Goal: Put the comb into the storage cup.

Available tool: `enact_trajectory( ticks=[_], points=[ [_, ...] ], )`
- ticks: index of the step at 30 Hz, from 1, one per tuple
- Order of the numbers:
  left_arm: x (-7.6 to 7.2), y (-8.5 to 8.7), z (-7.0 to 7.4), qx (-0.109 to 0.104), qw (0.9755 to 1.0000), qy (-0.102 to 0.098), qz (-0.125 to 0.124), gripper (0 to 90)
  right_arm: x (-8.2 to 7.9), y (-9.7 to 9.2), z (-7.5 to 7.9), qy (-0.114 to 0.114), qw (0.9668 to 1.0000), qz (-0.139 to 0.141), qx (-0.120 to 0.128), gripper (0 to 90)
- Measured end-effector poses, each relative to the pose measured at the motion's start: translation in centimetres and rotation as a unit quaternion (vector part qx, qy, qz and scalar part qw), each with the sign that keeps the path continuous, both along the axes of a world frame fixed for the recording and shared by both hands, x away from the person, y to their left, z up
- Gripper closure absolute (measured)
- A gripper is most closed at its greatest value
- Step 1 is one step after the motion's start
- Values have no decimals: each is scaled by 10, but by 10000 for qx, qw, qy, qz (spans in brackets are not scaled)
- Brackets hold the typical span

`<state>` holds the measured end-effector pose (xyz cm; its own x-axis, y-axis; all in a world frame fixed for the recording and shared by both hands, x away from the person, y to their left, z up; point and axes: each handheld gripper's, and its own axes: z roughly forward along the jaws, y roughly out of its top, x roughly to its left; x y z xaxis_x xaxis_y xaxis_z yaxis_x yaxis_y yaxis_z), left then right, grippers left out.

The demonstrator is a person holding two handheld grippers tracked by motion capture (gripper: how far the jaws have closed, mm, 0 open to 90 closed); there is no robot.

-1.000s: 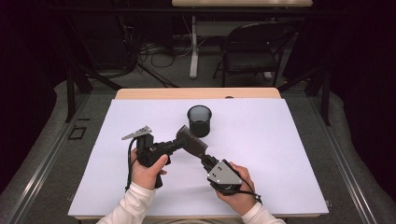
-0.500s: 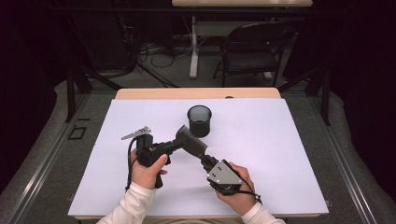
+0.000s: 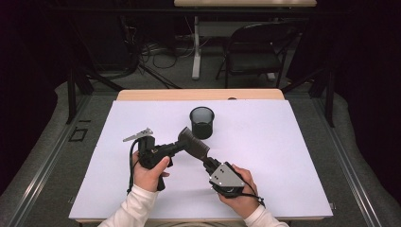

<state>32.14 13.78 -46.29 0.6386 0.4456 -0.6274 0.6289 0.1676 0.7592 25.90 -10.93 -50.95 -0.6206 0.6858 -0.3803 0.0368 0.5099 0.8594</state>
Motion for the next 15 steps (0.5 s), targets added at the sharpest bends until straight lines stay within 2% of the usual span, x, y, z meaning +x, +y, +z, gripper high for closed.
enact_trajectory(
  ticks=[15],
  points=[
    [2,1,-4,-117,9999,95,34,843,1,0,0,-2,10000,1,2,714]
  ],
)
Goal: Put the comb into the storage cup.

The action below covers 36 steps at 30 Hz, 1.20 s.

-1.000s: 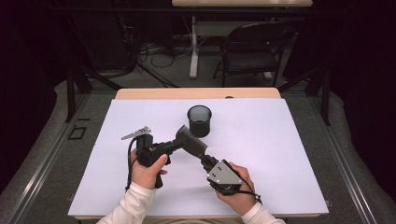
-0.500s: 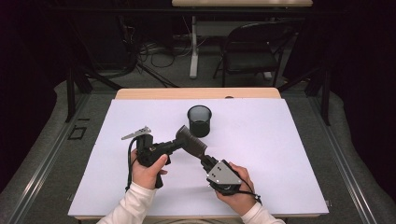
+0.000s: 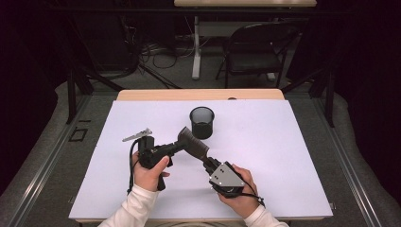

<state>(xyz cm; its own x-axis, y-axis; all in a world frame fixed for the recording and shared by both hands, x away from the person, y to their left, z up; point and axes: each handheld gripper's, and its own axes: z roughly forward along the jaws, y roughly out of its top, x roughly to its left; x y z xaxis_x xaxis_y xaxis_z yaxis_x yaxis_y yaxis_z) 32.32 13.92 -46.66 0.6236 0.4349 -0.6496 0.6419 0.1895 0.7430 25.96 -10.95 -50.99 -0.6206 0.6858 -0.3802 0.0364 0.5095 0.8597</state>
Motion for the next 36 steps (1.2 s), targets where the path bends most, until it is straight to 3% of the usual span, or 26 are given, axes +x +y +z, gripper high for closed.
enact_trajectory(
  ticks=[12,36],
  points=[
    [1,-1,-2,-45,10000,29,7,843,1,0,-1,45,10000,5,42,688],
    [5,10,-4,-94,9996,-10,256,843,4,-3,1,-13,9998,9,183,521]
  ],
)
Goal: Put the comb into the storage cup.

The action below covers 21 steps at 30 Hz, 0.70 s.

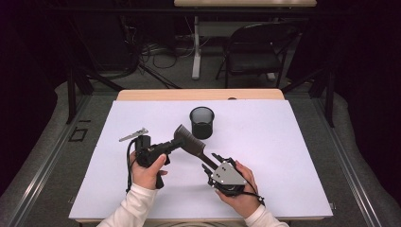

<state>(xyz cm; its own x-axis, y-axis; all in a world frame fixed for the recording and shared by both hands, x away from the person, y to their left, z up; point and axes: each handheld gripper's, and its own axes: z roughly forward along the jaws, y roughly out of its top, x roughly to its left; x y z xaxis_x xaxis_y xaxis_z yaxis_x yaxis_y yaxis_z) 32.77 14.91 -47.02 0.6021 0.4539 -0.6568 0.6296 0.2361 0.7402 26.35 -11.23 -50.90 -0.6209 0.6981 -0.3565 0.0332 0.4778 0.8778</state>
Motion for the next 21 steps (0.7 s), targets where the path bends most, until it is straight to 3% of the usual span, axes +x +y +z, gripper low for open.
enact_trajectory(
  ticks=[14,21],
  points=[
    [2,6,1,31,9998,-76,155,843,3,-1,2,-62,9998,199,23,462],
    [3,10,1,10,9997,-103,217,843,3,-3,4,-222,9995,210,69,429]
  ],
)
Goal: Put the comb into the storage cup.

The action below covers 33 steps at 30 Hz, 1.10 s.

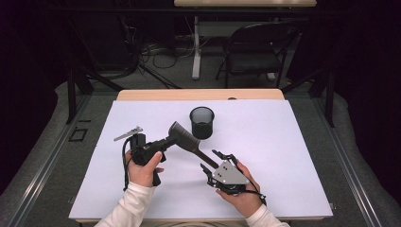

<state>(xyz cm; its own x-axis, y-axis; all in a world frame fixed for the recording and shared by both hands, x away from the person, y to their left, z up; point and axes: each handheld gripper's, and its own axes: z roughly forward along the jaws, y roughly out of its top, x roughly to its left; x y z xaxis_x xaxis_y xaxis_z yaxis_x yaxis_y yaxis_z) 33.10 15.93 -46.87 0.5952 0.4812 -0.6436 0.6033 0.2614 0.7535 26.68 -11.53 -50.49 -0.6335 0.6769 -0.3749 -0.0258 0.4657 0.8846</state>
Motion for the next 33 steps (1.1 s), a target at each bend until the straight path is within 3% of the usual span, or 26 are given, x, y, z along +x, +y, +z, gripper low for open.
enact_trajectory(
  ticks=[5,20,27,33],
  points=[
    [1,1,0,-11,10000,-5,25,843,1,-1,0,71,10000,-37,30,412],
    [3,12,3,-69,9997,-59,213,843,3,-6,1,2,9995,-231,192,324],
    [5,17,5,-127,9994,-70,300,843,7,-7,0,347,9990,-191,225,270],
    [5,22,6,-113,9991,-109,384,843,7,-9,1,366,9984,-254,347,215]
  ],
)
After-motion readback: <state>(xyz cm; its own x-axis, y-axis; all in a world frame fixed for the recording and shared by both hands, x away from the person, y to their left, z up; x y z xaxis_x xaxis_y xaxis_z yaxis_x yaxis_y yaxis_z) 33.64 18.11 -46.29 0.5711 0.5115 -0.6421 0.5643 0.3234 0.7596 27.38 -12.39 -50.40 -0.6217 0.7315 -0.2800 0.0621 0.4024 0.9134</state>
